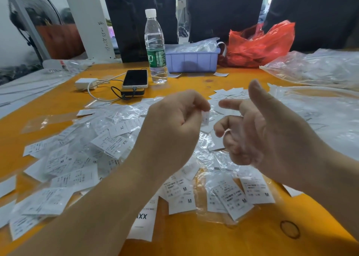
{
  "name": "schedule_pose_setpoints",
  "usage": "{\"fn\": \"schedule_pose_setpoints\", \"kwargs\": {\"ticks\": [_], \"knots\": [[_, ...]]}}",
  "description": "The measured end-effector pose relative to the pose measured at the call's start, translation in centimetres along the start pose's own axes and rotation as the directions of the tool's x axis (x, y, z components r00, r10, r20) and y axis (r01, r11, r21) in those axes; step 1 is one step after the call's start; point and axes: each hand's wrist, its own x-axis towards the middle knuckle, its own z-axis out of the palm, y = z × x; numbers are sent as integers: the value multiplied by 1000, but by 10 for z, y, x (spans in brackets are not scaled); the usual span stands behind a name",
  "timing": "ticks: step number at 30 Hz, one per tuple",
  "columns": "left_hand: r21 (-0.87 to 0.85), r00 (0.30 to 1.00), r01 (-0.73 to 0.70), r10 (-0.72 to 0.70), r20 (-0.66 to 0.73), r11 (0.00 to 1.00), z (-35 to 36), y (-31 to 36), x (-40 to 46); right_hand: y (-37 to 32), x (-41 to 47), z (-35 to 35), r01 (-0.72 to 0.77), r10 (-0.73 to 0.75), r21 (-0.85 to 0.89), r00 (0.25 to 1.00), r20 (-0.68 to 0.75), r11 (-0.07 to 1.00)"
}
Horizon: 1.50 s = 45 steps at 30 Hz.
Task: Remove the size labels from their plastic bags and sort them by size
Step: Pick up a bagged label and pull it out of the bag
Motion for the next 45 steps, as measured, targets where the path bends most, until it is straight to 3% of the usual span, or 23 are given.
{"fn": "schedule_pose_setpoints", "kwargs": {"ticks": [8,14,16,20,26,30,39,45], "knots": [[214,971,-137,88,223,967,9,6,-5,4,-2,4,-14,13,5,991,132,1000],[108,969,-84,56,240,991,7,4,-4,5,-2,5,-11,16,-35,987,157,999],[0,972,-17,16,236,1000,4,4,-2,3,-1,1,-7,22,-100,988,152,995],[-131,981,133,-112,157,982,0,-1,2,-2,2,-10,39,-37,-285,999,13,958],[-117,982,174,-165,88,978,2,-5,3,-4,1,-14,93,-134,-409,988,-71,908],[-98,983,182,-178,48,978,1,-5,2,-3,1,-10,121,-181,-431,978,-102,894],[-123,986,163,-166,-9,979,0,-5,3,-4,1,-9,-5,-21,-399,998,-60,917],[-149,973,220,-206,104,964,0,-5,4,-3,-1,-7,50,-50,-379,999,10,924]]}}
